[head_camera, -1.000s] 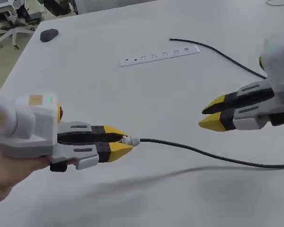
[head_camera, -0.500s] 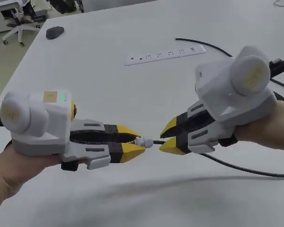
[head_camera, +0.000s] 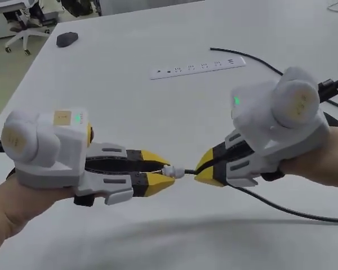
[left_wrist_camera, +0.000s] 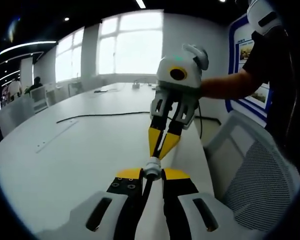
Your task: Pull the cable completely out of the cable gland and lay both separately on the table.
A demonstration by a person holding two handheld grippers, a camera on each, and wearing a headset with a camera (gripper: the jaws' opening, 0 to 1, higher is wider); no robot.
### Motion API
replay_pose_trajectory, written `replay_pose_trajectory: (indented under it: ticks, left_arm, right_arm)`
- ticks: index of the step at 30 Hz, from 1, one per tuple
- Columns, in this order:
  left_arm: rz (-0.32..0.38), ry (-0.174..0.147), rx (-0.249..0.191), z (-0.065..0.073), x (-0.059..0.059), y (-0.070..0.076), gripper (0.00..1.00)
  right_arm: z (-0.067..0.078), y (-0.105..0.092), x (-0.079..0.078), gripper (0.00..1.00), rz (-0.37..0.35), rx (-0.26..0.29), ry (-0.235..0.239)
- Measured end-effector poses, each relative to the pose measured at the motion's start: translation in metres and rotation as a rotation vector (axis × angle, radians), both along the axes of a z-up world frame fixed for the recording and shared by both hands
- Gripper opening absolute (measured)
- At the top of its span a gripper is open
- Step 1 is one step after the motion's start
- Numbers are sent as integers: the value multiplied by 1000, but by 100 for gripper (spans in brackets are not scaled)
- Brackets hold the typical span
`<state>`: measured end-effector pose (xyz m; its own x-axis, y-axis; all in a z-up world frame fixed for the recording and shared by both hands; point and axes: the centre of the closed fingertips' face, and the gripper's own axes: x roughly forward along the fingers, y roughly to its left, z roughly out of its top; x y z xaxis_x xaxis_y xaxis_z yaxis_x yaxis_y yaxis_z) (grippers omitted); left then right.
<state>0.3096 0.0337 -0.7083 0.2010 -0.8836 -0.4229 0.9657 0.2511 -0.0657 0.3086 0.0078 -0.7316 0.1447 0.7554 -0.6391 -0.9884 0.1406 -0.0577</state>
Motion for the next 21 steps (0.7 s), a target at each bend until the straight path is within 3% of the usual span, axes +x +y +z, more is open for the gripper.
replay_pose_trajectory:
  ticks: [11,21]
  left_arm:
    - [18,-51,7,3,0,12,15]
    - [39,-62,1,7,-1,21,15]
  right_arm:
    - [-13,-54,13,0,-135,-69,-17]
    - [-32,-106,21,0,-250,-147,-23]
